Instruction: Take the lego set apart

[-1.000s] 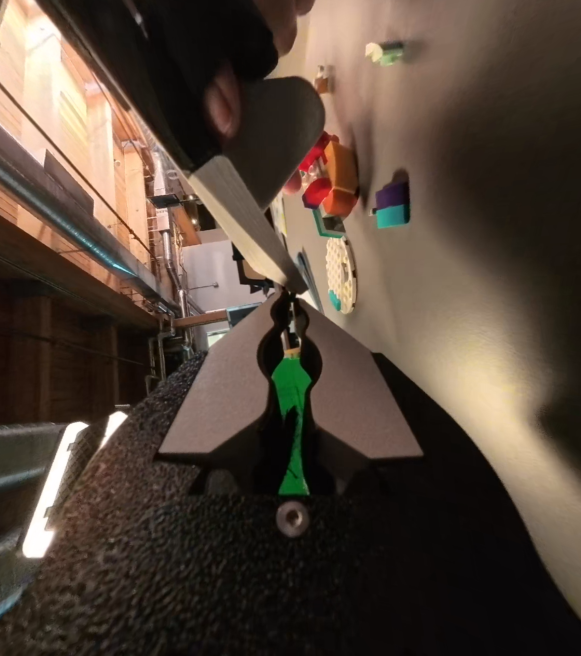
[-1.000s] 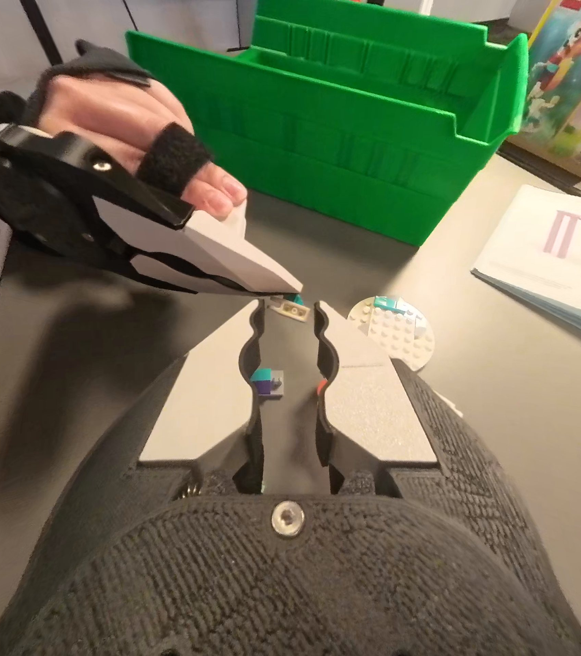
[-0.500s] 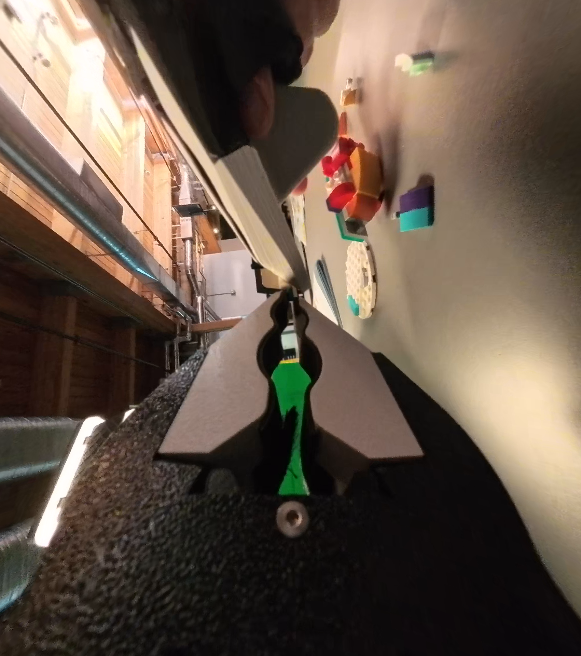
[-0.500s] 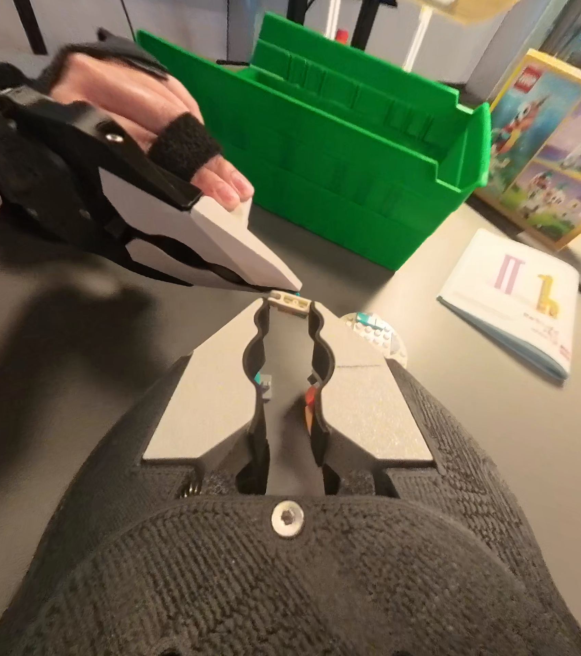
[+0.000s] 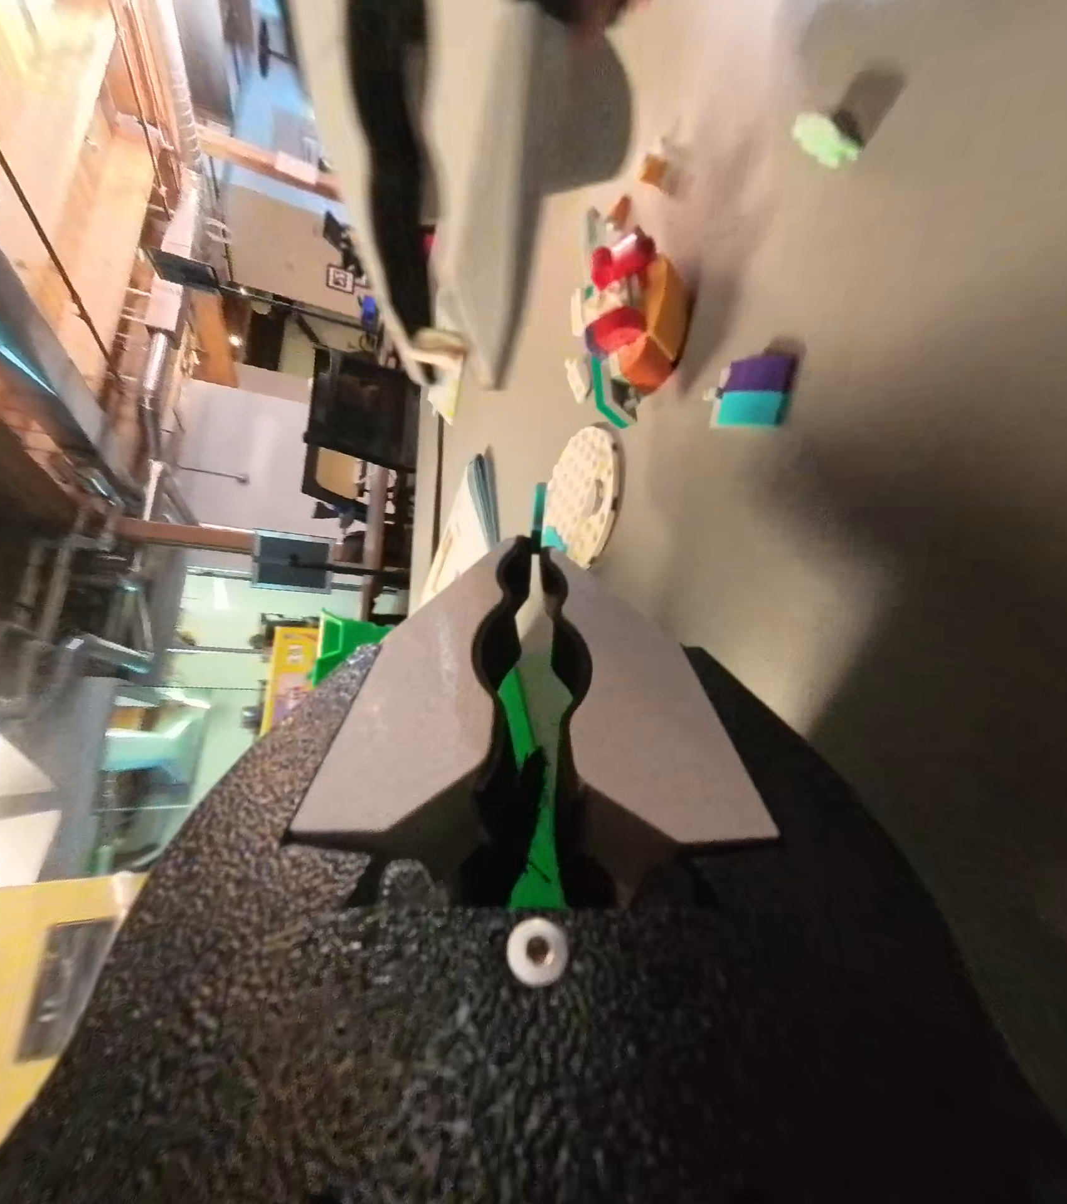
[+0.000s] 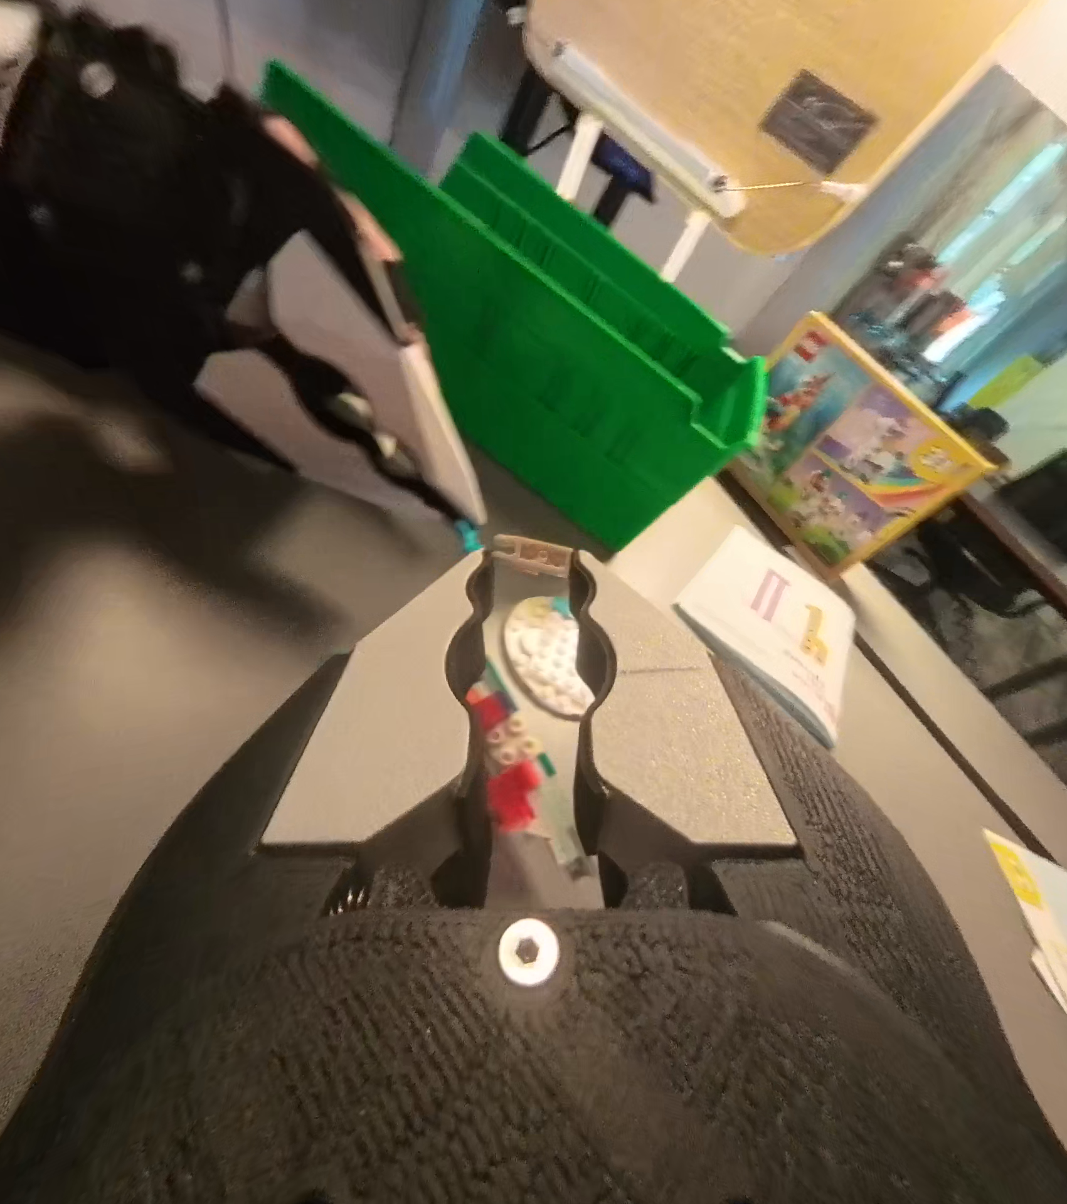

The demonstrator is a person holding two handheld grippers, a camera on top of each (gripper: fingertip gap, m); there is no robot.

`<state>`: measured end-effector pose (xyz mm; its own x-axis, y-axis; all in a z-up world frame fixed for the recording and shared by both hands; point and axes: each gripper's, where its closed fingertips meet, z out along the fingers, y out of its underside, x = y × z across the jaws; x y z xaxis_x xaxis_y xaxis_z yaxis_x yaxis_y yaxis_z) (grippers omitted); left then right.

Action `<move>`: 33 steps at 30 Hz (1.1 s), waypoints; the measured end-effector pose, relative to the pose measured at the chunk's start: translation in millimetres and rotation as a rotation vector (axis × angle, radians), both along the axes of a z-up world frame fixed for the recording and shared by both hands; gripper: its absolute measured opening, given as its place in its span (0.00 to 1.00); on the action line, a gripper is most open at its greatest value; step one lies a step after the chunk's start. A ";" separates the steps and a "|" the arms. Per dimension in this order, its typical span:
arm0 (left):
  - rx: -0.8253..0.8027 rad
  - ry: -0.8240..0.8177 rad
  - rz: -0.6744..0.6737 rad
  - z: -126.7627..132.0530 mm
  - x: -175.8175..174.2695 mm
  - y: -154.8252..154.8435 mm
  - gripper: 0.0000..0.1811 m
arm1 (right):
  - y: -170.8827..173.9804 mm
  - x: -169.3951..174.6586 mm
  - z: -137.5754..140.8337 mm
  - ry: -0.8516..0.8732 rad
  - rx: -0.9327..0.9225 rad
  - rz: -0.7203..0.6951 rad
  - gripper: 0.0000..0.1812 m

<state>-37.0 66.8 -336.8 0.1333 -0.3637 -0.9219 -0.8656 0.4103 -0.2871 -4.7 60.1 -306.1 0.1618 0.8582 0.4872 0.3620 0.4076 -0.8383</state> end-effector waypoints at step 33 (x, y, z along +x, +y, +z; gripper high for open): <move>-0.298 -0.682 -0.118 64.1 28.4 -24.0 0.16 | -31.5 6.7 59.7 0.498 -0.980 0.471 0.12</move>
